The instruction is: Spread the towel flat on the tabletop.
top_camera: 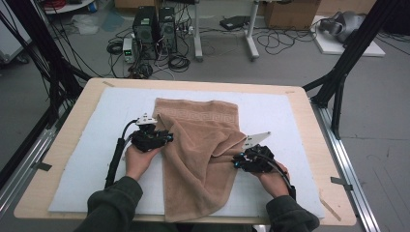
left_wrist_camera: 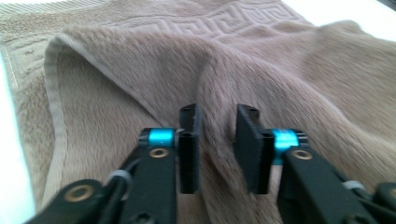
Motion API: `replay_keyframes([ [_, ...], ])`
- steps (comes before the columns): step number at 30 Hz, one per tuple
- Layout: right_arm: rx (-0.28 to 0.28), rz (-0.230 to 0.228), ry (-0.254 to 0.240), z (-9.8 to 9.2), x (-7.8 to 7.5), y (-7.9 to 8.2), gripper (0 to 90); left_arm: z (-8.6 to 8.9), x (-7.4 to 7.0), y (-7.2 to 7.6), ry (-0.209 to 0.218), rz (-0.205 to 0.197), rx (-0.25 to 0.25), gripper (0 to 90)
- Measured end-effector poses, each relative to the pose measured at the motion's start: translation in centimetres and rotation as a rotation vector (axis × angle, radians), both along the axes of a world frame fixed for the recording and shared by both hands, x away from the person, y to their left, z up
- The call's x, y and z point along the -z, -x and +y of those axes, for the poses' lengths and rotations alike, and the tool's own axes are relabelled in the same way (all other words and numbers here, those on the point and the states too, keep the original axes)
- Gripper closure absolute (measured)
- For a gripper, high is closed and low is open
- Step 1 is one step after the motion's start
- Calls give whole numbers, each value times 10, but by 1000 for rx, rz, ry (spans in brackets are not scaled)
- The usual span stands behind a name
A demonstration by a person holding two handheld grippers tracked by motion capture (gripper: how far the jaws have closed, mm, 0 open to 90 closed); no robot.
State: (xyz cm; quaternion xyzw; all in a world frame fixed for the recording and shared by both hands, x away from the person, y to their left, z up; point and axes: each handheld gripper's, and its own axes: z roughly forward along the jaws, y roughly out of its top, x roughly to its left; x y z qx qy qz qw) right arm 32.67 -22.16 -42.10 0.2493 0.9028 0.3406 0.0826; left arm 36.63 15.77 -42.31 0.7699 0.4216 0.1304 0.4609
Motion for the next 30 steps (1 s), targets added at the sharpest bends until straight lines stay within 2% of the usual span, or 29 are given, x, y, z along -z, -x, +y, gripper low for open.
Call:
replay_keyframes([
  [3, -26, -37, -4, 0, -6, 8, 737, 7, -4, 17, -16, -13, 33, 633],
  [4, -37, -54, 14, 1, -8, 11, 719, 9, -5, 24, -17, -21, 43, 625],
  [9, -51, -54, 21, 1, -3, 11, 691, 14, 0, 57, -16, -16, 113, 595],
  [10, -51, -48, 16, 1, -2, 11, 686, 13, 2, 63, -21, -4, 136, 588],
  [11, -52, -46, 20, 2, 0, 11, 680, 9, 7, 73, -33, 13, 183, 586],
  [12, -52, -46, 20, 2, 0, 11, 680, 9, 7, 73, -33, 13, 183, 576],
  [16, -54, -51, 26, 4, 3, 7, 662, -2, 16, 84, -104, 31, 260, 556],
  [18, -57, -51, 26, 5, 3, 6, 649, -8, 21, 85, -142, 40, 287, 594],
  [19, -54, -50, 26, 5, 3, 5, 647, -10, 22, 87, -164, 1, 276, 663],
  [20, -56, -52, 27, 5, 3, 4, 645, -11, 22, 88, -182, -18, 271, 725],
  [21, -54, -42, 23, 5, 4, 3, 641, -11, 23, 87, -167, -14, 271, 775],
  [22, -54, -42, 23, 5, 4, 3, 641, -12, 23, 86, -167, -16, 275, 775],
  [23, -54, -34, 24, 5, 5, 2, 640, -12, 23, 85, -165, -11, 274, 854],
  [26, -56, -25, 34, 7, 9, -1, 648, -10, 22, 80, -151, 9, 271, 872],
  [28, -50, -15, 40, 7, 10, -2, 684, -7, 21, 76, -148, -5, 236, 875],
  [29, -48, -5, 40, 6, 9, -2, 730, -5, 20, 74, -145, -4, 216, 876],
  [30, -48, -5, 40, 6, 9, -2, 730, -3, 20, 71, -139, -5, 202, 876],
])
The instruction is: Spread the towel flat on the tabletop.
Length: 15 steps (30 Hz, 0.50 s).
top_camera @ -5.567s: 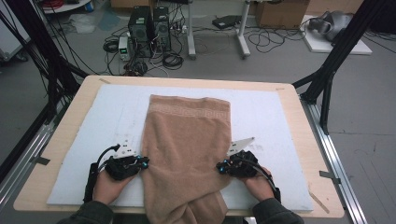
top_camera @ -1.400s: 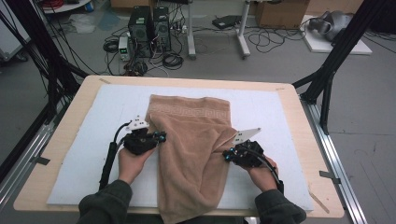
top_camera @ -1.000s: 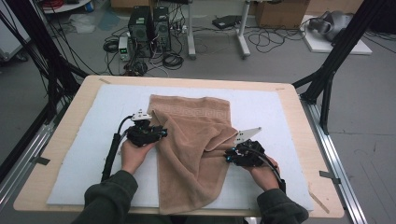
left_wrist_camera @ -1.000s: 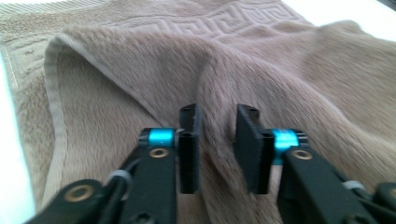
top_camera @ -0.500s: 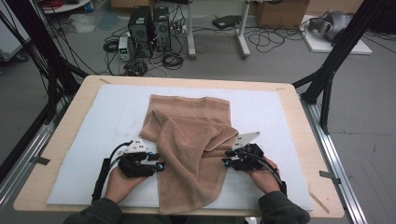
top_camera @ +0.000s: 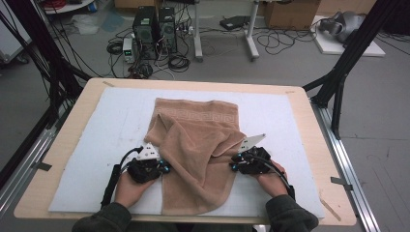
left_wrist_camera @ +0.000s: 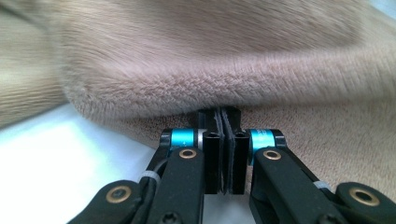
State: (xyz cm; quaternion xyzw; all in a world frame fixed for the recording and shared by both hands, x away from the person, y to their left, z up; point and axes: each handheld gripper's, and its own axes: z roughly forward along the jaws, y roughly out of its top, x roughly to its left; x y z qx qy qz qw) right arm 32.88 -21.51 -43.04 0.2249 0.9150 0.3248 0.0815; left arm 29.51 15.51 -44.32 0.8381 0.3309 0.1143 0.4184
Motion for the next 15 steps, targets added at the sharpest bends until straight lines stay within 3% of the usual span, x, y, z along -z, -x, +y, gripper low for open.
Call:
replay_keyframes([
  [2, -9, 32, 10, 0, -2, 2, 842, 4, -1, -4, -1, -3, -24, 876],
  [11, -59, 64, 2, 6, -2, 17, 857, 29, -10, -17, -11, -30, -114, 876],
  [15, -102, 79, -11, 13, -1, 31, 859, 43, -17, -26, 15, -43, -174, 876],
])
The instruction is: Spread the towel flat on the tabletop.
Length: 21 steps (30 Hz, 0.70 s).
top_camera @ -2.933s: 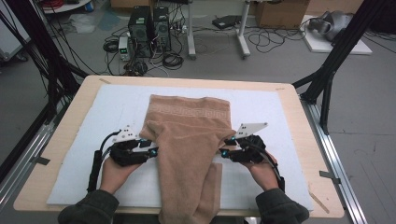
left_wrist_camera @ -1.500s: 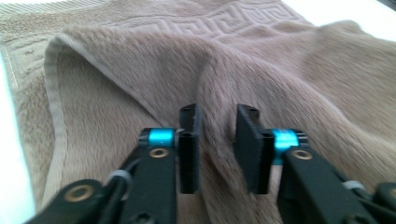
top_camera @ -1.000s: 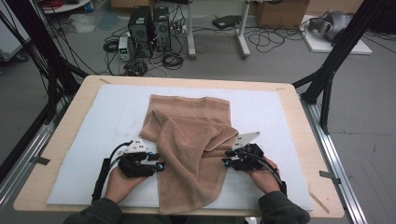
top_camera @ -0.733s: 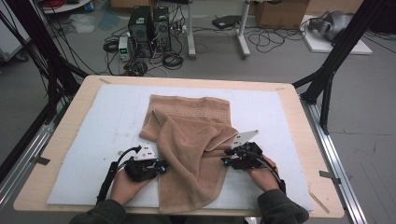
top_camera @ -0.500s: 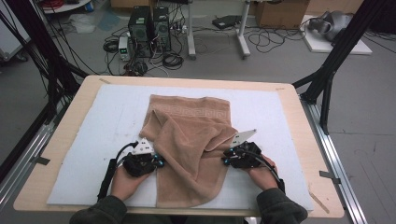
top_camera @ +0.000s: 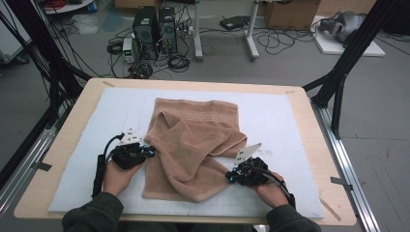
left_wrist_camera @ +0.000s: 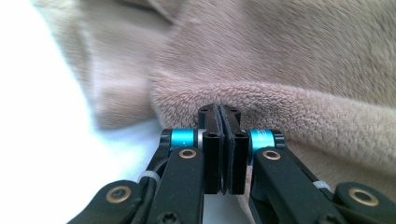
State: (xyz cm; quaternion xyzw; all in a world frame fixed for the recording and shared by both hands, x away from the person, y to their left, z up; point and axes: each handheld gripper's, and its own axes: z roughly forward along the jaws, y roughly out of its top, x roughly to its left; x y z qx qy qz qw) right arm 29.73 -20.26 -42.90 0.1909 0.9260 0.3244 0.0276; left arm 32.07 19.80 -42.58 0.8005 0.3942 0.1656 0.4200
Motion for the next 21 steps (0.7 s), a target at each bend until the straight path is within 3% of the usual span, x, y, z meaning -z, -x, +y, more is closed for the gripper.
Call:
replay_keyframes([
  [2, -26, 13, 2, 4, -1, 5, 858, 5, 1, -2, -9, 13, -5, 876],
  [5, -49, -26, 0, 9, -6, 5, 816, 7, 2, 1, 9, 30, 12, 851],
  [9, -32, -105, 2, 18, -17, -10, 755, 5, -1, 15, 16, 23, 81, 685],
  [11, -51, -116, 5, 25, -16, -18, 730, 3, 2, 21, 7, 42, 119, 649],
  [13, -57, -96, 10, 30, -11, -24, 725, 0, 6, 23, -17, 59, 143, 632],
  [15, -58, -71, 42, 34, -4, -28, 734, -2, 13, 22, -58, 88, 151, 633],
  [16, -62, -59, 35, 35, 1, -29, 790, -3, 16, 21, -55, 87, 152, 677],
  [17, -62, -59, 35, 35, 1, -29, 790, -2, 17, 22, -52, 71, 141, 677],
  [18, -60, -39, 32, 34, 0, -30, 862, 0, 18, 22, -49, 66, 139, 733],
  [20, -73, -35, 44, 34, -1, -28, 877, 2, 18, 22, -34, 75, 136, 850],
  [21, -74, -35, 48, 33, -2, -28, 878, 2, 17, 22, -39, 72, 137, 864],
])
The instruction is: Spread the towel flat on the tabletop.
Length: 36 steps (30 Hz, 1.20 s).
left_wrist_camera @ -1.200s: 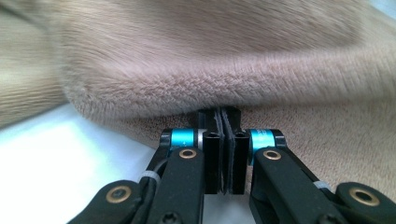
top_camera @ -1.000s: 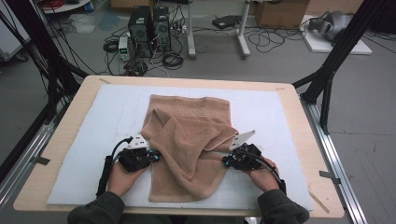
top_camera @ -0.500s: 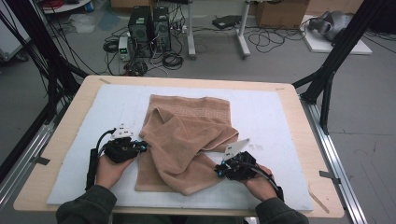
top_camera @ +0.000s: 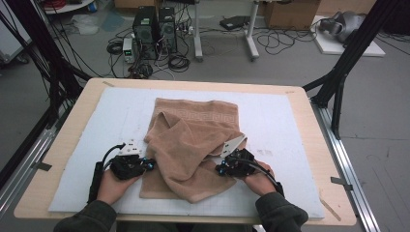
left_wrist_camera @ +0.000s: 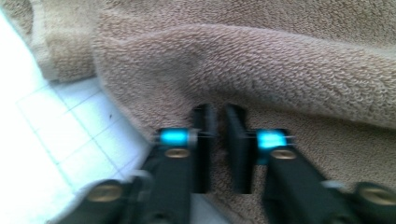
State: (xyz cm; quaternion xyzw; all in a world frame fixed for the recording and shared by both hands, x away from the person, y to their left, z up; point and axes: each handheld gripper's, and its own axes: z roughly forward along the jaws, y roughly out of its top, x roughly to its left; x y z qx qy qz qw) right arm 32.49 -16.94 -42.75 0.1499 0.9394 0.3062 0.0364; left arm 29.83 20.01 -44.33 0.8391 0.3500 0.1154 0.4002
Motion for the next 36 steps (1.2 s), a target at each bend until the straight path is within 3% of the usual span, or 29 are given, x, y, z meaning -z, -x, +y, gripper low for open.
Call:
replay_keyframes([
  [3, -1, 15, 1, -7, -2, 7, 880, 0, 0, 2, 4, -6, -2, 875],
  [8, 4, 48, -39, -31, -1, 36, 881, 2, 0, 4, 7, -3, -3, 874],
  [11, 3, 64, -55, -34, -1, 43, 865, 2, 0, 4, 13, -2, -4, 871],
  [15, 20, -29, -82, -30, -14, 43, 753, 2, 1, 4, 14, -1, -2, 862],
  [18, 29, -94, -92, -17, -25, 33, 693, 2, 1, 3, 16, 3, 0, 852],
  [22, 37, -106, -89, 5, -22, 17, 632, 2, 2, 2, 24, 0, 2, 831],
  [24, 37, -84, -84, 14, -17, 10, 667, 2, 2, 2, 24, -2, 1, 820],
  [27, 37, -56, -74, 16, -11, 6, 865, 2, 3, 3, 22, -5, 4, 821],
  [31, 80, -74, -67, -1, -16, 12, 875, 3, 4, 5, 35, -7, -1, 820],
  [36, 179, -29, -98, -43, -11, 27, 876, 4, 4, 8, 40, -10, -4, 819],
])
